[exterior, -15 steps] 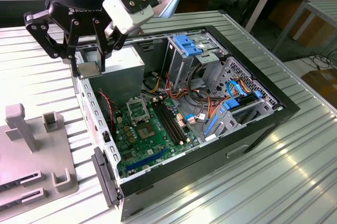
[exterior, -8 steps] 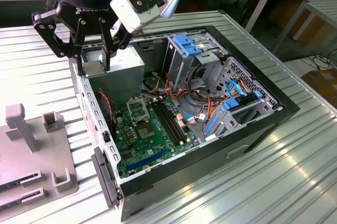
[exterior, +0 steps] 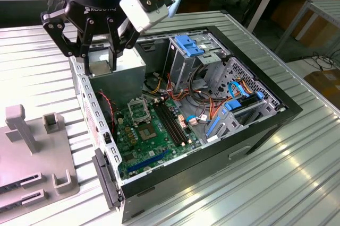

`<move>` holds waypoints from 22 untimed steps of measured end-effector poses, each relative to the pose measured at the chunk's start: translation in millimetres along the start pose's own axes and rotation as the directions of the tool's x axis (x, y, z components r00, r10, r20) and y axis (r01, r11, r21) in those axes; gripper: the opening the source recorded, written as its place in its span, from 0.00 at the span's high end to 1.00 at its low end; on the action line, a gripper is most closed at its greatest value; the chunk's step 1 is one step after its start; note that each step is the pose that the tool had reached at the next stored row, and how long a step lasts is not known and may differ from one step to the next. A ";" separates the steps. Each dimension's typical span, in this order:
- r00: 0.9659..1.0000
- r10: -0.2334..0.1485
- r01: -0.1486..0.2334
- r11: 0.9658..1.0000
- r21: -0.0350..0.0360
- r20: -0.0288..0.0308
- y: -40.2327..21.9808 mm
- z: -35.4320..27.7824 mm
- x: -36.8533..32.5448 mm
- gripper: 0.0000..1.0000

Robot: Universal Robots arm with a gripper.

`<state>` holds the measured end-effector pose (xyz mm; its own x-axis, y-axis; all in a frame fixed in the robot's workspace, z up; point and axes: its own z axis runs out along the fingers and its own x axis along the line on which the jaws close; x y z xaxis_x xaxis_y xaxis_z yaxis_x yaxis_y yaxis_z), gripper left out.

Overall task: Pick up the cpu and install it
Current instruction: 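Pick up the cpu and move it towards the insertion slot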

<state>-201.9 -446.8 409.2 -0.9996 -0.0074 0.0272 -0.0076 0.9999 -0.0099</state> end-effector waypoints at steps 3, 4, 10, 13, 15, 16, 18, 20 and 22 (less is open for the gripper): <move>1.000 0.000 0.000 1.000 0.000 0.000 -0.1 -0.1 -5.4 0.53; 1.000 0.000 0.000 1.000 0.000 0.000 -0.1 -0.2 -7.5 0.53; 1.000 0.000 0.000 1.000 0.000 0.000 -0.1 0.0 -16.8 0.53; 1.000 0.000 0.000 1.000 0.000 0.000 -0.2 0.1 -20.5 0.53; 1.000 0.000 0.000 1.000 0.000 0.000 -0.2 0.2 -22.9 0.53; 1.000 0.000 0.000 1.000 0.000 0.000 -0.2 0.2 -24.3 0.53; 1.000 0.000 0.000 1.000 0.000 0.000 -0.3 0.3 -27.5 0.53; 1.000 0.000 0.000 1.000 0.000 0.000 -0.5 0.4 -29.5 0.53; 1.000 0.000 0.000 1.000 0.000 0.000 -0.7 0.4 -31.1 0.53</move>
<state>-170.8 -447.2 407.9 -0.9996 -0.0075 0.0272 -0.0078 0.9999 -0.0099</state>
